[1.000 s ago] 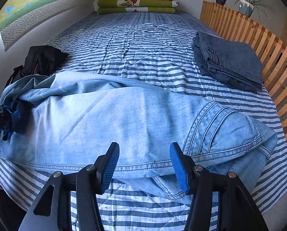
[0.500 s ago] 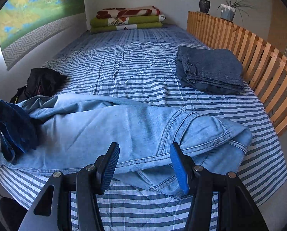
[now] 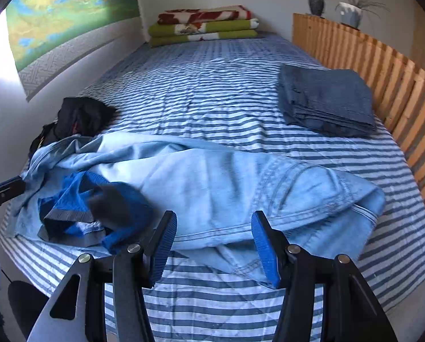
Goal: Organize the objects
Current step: 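Grasp the blue striped shorts by the grey waistband with the left tool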
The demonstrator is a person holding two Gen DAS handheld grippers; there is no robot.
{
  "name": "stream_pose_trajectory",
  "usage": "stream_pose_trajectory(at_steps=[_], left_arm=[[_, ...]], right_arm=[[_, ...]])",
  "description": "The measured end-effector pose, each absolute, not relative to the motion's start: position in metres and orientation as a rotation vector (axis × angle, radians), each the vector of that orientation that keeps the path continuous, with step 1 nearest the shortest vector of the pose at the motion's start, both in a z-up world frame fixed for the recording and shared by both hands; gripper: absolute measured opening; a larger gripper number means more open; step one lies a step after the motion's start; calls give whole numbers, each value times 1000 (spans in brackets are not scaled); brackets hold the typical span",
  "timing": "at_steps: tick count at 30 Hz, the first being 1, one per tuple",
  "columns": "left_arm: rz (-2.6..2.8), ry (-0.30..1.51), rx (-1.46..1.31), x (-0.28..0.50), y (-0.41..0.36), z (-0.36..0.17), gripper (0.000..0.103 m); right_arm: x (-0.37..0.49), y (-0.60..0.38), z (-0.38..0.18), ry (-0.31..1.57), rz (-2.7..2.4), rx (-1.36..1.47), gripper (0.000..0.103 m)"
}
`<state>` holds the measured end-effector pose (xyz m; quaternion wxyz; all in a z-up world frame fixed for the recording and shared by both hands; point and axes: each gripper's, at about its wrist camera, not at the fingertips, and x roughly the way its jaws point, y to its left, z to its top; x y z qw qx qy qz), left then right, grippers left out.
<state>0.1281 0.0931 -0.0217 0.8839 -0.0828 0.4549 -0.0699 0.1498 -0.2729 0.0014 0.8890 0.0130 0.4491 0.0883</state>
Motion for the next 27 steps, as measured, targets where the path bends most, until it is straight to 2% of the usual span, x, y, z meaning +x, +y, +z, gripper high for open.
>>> stream_pose_trajectory(at_steps=[4, 8, 19, 20, 21, 22, 23, 24, 27], left_arm=[[-67, 1055, -203, 122, 132, -69, 71], [-61, 1087, -213, 116, 145, -98, 71], [-17, 1146, -27, 127, 140, -137, 70], [-27, 1153, -39, 130, 139, -140, 56], [-41, 1162, -66, 133, 141, -142, 32], [-44, 1167, -95, 135, 144, -143, 27], [-46, 1154, -121, 134, 148, -139, 19], [-52, 1140, -152, 133, 151, -135, 12], [-93, 1090, -219, 121, 157, -113, 10]], right_arm=[[160, -233, -9, 941, 244, -52, 50], [171, -203, -23, 975, 301, -85, 50], [195, -197, -72, 1091, 273, -120, 52], [196, -192, -74, 1104, 300, -108, 52], [195, -188, -76, 1113, 316, -103, 52], [195, -184, -77, 1120, 324, -101, 43], [195, -181, -79, 1130, 338, -99, 30], [195, -179, -80, 1149, 354, -97, 0], [188, -185, -69, 1102, 326, -82, 0]])
